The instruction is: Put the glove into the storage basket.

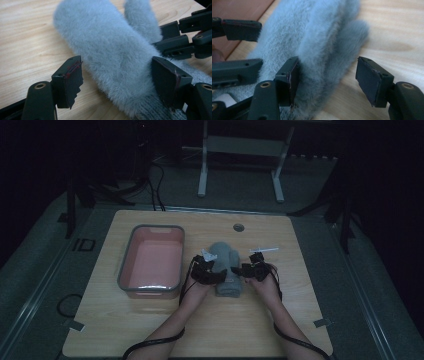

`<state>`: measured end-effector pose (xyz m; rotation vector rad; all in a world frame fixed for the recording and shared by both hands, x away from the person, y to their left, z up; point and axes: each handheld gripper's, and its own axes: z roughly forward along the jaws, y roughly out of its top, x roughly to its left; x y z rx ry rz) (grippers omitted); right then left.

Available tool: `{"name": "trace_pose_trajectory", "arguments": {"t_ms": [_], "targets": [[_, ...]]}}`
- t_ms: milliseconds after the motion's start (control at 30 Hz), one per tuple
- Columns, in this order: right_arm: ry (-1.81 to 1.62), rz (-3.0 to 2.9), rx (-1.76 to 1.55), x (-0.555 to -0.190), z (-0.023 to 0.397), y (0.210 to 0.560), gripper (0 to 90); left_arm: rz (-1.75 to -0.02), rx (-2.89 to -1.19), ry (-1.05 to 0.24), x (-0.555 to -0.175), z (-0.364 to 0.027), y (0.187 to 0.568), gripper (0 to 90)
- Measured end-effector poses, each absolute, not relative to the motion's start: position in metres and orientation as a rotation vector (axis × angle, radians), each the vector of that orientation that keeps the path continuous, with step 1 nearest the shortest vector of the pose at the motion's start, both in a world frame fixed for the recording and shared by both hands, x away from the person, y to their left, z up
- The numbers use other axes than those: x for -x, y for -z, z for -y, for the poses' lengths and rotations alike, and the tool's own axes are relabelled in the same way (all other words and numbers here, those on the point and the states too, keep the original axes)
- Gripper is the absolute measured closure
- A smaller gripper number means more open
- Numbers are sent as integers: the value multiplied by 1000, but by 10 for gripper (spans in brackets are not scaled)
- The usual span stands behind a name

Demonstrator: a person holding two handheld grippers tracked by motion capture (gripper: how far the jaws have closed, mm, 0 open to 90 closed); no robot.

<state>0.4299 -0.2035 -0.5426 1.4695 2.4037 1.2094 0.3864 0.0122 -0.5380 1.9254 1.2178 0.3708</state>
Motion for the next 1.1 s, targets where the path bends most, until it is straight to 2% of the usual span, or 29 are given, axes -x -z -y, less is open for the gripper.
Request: {"name": "trace_pose_trajectory", "arguments": {"t_ms": [67,133,200,233,333,367,400,467,567,600,667,700,733,867,1100], "targets": [[-1200,-2419,-1485,-431,203,546,372,-1224,-1935,-352,-389,-13,540,250],[-1231,-2433,-1517,-432,204,549,431,-1241,-1933,-291,-395,-15,545,249],[-1252,-2435,-1519,-432,204,550,445,-1240,-1936,-280,-396,-15,546,247],[-1268,-2450,-1516,-432,204,551,506,-1230,-1940,-280,-397,-14,547,247],[-1285,-2458,-1530,-432,205,552,558,-1224,-1939,-251,-399,-14,549,264],[-1298,-2467,-1540,-432,204,553,612,-1214,-1940,-209,-401,-14,550,271],[-1300,-2471,-1533,-431,204,553,636,-1195,-1940,-181,-401,-14,551,331],[-1283,-2476,-1505,-429,202,551,679,-1186,-1944,-175,-401,-13,551,394],[-1270,-2475,-1491,-428,200,550,709,-1124,-1953,-156,-400,-11,551,529],[-1266,-2470,-1486,-427,200,550,726,-1113,-1954,-147,-400,-11,550,529],[-1263,-2462,-1477,-425,199,549,739,-1099,-1957,-153,-399,-11,550,623],[-1269,-2438,-1472,-423,199,548,770,-1077,-1949,-163,-397,-11,547,703],[-1281,-2428,-1484,-422,199,547,776,-1077,-1949,-163,-397,-11,547,729],[-1306,-2412,-1492,-418,202,543,791,-1062,-1929,-144,-396,-14,543,770],[-1322,-2402,-1459,-411,202,527,799,-1001,-1927,-126,-394,-19,526,783]]}}
